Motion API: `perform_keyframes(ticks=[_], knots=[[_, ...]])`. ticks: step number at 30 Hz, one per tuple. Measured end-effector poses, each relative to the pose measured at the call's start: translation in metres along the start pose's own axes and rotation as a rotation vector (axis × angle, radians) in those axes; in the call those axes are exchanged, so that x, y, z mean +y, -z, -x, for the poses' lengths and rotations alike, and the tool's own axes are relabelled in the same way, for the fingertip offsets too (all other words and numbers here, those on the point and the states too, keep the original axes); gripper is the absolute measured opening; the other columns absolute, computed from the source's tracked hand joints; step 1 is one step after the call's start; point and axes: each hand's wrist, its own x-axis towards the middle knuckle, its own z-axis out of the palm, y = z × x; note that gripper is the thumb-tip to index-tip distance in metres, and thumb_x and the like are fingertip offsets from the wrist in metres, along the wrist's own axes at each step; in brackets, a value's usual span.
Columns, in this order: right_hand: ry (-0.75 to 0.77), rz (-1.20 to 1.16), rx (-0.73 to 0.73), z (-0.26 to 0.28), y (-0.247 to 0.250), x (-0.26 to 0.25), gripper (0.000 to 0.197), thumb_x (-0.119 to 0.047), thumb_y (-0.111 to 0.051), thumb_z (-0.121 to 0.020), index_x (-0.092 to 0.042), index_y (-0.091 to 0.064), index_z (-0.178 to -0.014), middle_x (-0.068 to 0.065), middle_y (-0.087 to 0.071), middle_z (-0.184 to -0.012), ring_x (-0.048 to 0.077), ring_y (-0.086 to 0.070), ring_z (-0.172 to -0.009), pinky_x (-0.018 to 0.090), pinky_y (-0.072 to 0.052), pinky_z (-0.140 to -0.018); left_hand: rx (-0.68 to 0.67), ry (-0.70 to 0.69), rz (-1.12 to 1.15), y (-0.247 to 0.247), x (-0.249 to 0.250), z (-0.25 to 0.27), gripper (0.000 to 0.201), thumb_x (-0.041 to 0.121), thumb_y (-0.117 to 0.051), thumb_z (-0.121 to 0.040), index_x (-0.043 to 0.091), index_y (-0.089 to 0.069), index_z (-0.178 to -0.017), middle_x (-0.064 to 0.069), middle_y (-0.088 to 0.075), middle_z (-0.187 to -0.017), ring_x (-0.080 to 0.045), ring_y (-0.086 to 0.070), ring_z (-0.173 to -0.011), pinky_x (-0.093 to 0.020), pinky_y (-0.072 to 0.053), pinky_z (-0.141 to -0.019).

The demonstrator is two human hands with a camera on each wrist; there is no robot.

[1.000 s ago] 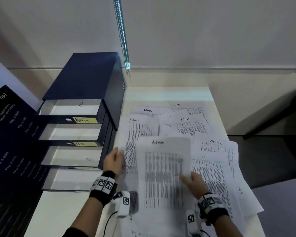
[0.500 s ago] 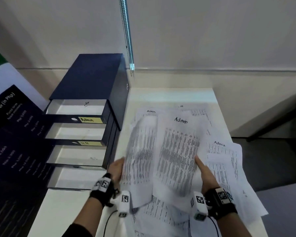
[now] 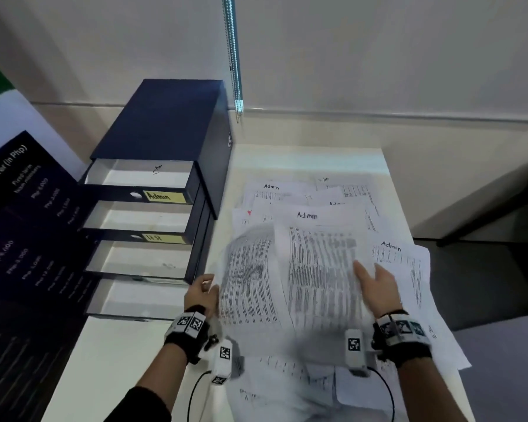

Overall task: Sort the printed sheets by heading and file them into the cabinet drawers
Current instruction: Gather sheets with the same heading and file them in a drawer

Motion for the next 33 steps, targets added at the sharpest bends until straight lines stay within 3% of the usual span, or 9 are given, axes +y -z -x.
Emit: perform_keyframes(ticks=[3, 7, 15, 17, 19, 21, 24, 30, 33], knots=[[-0.017, -0.149, 0.051, -0.008, 0.021, -0.007, 0.041, -0.041, -0.059, -0.093, -0.012, -0.063, -0.122, 0.001, -0.068, -0.117, 0.020, -0.062, -0.112, 0.041, -0.044, -0.104, 0.065, -0.035, -0.083, 0.010, -0.003, 0.000, 0.027, 0.010, -0.065, -0.089, 0.012, -0.065, -0.115, -0.014, -0.067, -0.102, -0.028, -0.061, -0.092, -0.030, -0.045, -0.086], [-0.011, -0.237, 0.039, -0.010, 0.033, -0.021, 0.042, -0.047, -0.062, -0.090, -0.018, -0.065, -0.120, -0.002, -0.072, -0.113, 0.018, -0.065, -0.109, 0.045, -0.046, -0.103, 0.093, -0.055, -0.107, 0.010, -0.007, 0.004, 0.027, 0.009, -0.065, -0.088, 0.013, -0.066, -0.114, -0.013, -0.069, -0.103, -0.028, -0.063, -0.093, -0.030, -0.046, -0.085], [-0.016, 0.038, -0.072, -0.001, -0.003, -0.012, 0.030, -0.028, -0.051, -0.099, -0.010, -0.062, -0.121, -0.001, -0.065, -0.112, 0.016, -0.059, -0.105, 0.028, -0.042, -0.090, -0.168, 0.012, 0.105, -0.014, 0.031, 0.015, 0.022, 0.018, -0.056, -0.095, 0.017, -0.059, -0.117, -0.004, -0.060, -0.085, -0.014, -0.055, -0.066, -0.022, -0.043, -0.062], [-0.115, 0.141, -0.155, -0.001, -0.018, 0.011, 0.045, -0.037, -0.046, -0.098, -0.006, -0.056, -0.128, 0.006, -0.062, -0.124, 0.022, -0.057, -0.113, 0.032, -0.043, -0.095, -0.283, 0.103, 0.222, -0.020, 0.039, 0.019, 0.037, 0.031, -0.054, -0.098, 0.009, -0.058, -0.128, -0.006, -0.064, -0.094, -0.020, -0.060, -0.082, -0.028, -0.050, -0.080], [-0.228, 0.249, -0.207, 0.002, -0.033, 0.031, 0.050, -0.033, -0.045, -0.099, -0.001, -0.047, -0.137, 0.013, -0.054, -0.136, 0.029, -0.051, -0.124, 0.036, -0.039, -0.103, -0.420, 0.213, 0.317, -0.022, 0.042, 0.024, 0.060, 0.055, -0.053, -0.092, 0.011, -0.057, -0.134, -0.008, -0.065, -0.122, -0.025, -0.061, -0.114, -0.042, -0.043, -0.106], [-0.328, 0.334, -0.224, 0.009, -0.048, 0.047, 0.040, -0.015, -0.047, -0.100, 0.002, -0.047, -0.136, 0.017, -0.056, -0.127, 0.032, -0.055, -0.114, 0.031, -0.045, -0.091, -0.529, 0.267, 0.417, -0.024, 0.050, 0.038, 0.059, 0.060, -0.063, -0.083, 0.018, -0.063, -0.125, -0.008, -0.066, -0.125, -0.030, -0.060, -0.119, -0.047, -0.041, -0.109], [-0.305, 0.346, -0.326, 0.021, -0.071, 0.054, 0.029, -0.012, -0.049, -0.097, 0.000, -0.057, -0.122, 0.013, -0.064, -0.109, 0.022, -0.056, -0.088, 0.024, -0.044, -0.067, -0.517, 0.061, 0.201, -0.029, 0.053, 0.048, 0.034, 0.034, -0.076, -0.083, 0.025, -0.062, -0.112, -0.002, -0.069, -0.117, -0.028, -0.062, -0.114, -0.043, -0.047, -0.102], [-0.298, 0.085, -0.319, 0.017, -0.072, 0.043, 0.048, -0.046, -0.060, -0.090, -0.007, -0.057, -0.118, 0.006, -0.061, -0.089, 0.021, -0.058, -0.074, 0.033, -0.050, -0.071, -0.663, -0.273, 0.105, 0.012, 0.096, 0.072, 0.022, 0.027, -0.067, -0.091, 0.030, -0.062, -0.112, 0.011, -0.073, -0.107, -0.004, -0.068, -0.101, -0.022, -0.054, -0.084], [-0.410, -0.362, -0.414, 0.016, -0.084, 0.022, 0.091, -0.071, -0.071, -0.065, -0.011, -0.053, -0.131, 0.009, -0.066, -0.116, 0.025, -0.065, -0.102, 0.042, -0.052, -0.092, -0.627, -0.385, 0.199, 0.050, 0.114, 0.081, 0.034, 0.024, -0.062, -0.093, 0.019, -0.059, -0.127, 0.005, -0.070, -0.119, -0.011, -0.065, -0.112, -0.026, -0.051, -0.094]])
